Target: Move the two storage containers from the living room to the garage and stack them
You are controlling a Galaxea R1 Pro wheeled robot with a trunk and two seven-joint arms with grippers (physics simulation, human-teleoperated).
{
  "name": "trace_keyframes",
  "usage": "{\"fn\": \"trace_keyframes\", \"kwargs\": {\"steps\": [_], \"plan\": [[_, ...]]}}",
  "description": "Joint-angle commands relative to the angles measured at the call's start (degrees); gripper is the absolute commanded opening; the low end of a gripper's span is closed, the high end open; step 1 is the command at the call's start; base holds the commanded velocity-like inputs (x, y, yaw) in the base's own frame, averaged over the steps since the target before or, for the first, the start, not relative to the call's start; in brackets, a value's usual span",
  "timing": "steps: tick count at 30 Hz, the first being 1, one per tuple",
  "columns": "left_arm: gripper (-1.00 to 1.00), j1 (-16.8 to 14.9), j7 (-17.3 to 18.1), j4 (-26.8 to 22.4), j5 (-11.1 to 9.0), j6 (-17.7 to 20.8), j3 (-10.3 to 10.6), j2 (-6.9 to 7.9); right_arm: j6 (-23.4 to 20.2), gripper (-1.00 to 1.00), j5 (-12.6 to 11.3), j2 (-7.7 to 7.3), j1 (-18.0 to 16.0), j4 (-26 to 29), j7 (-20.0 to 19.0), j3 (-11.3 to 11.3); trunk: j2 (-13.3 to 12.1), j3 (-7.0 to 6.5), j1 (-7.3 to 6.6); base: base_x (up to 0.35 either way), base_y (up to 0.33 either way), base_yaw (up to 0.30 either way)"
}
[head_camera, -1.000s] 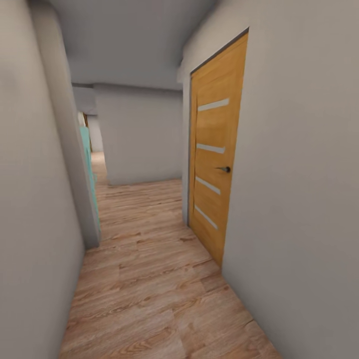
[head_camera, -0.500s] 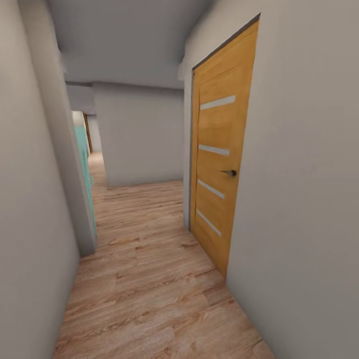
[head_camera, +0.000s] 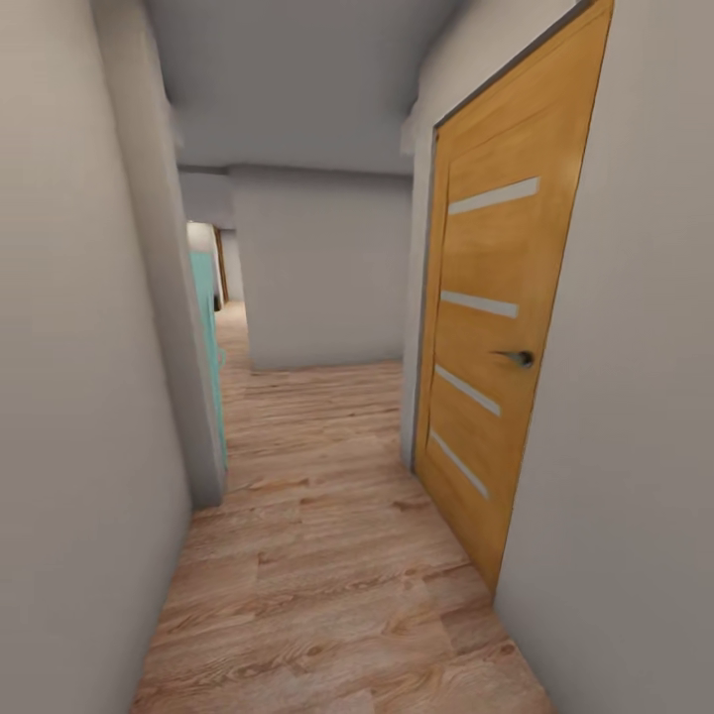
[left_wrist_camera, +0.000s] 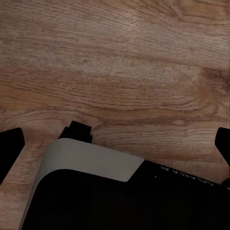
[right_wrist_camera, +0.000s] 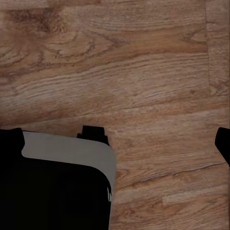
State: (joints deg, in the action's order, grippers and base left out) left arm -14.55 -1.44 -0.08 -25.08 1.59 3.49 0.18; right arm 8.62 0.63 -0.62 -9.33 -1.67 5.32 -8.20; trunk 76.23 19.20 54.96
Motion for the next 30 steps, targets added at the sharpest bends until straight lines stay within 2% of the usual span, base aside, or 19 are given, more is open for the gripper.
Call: {"fn": "trace_keyframes", "kwargs": {"steps": [1,30], "plan": [[1.00,-0.05,-0.14,-0.01,-0.41,0.17,0.38,-0.01,0.30,1.00,0.07,0.01,-0.07,-0.18,0.22,-0.36,0.04,0.07,0.04,0.322,-0.014,0.267],[1.00,-0.04,-0.14,-0.01,-0.41,0.09,0.38,0.06,0.31,1.00,0.05,0.19,-0.07,-0.13,0.16,-0.27,0.04,0.07,0.04,0.322,-0.100,0.028]]}}
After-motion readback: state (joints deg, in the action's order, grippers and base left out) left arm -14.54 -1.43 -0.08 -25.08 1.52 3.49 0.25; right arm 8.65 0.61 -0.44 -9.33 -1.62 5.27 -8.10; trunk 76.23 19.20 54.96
